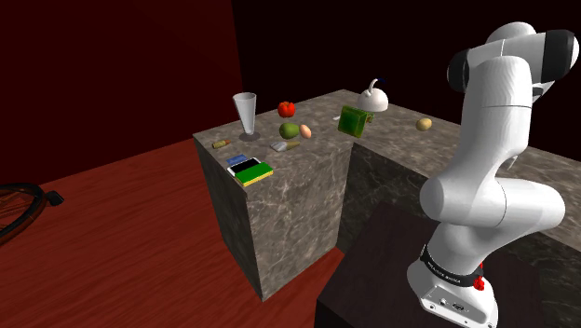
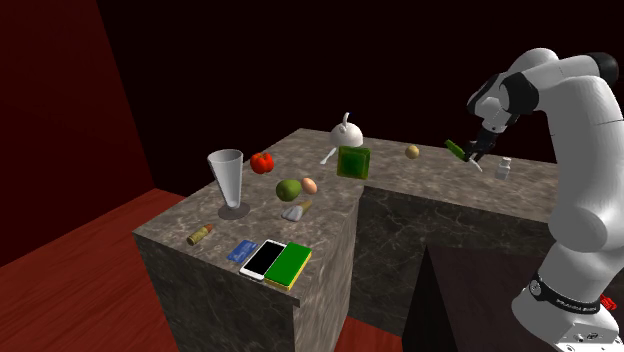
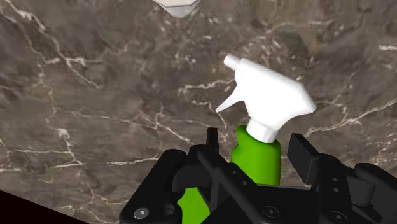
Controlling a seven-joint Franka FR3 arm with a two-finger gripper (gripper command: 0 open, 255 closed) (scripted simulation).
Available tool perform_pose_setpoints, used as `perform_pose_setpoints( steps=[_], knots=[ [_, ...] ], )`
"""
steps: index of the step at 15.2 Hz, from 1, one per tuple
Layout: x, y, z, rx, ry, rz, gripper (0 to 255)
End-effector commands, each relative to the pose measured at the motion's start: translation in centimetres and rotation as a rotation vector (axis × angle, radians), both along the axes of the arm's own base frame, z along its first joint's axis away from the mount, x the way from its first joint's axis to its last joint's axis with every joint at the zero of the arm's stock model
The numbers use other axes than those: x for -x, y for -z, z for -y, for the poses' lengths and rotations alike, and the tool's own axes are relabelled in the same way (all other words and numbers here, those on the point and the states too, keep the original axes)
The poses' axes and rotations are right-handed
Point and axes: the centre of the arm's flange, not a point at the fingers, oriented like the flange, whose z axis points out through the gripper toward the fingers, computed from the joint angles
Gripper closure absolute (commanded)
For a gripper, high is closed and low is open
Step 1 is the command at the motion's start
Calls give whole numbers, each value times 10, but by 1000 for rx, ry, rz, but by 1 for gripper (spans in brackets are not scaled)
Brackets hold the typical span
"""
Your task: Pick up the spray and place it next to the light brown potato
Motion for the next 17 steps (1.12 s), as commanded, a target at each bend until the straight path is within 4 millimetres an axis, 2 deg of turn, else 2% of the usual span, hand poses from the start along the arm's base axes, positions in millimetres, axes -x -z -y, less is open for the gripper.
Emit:
perform_pose_setpoints(
  steps=[1,5,9,17],
  knots=[
    [0,0,0,0,0,0,0],
    [0,0,0,0,0,0,0],
    [10,-48,-8,0,0,0,0],
    [10,-48,-8,0,0,0,0]
  ],
)
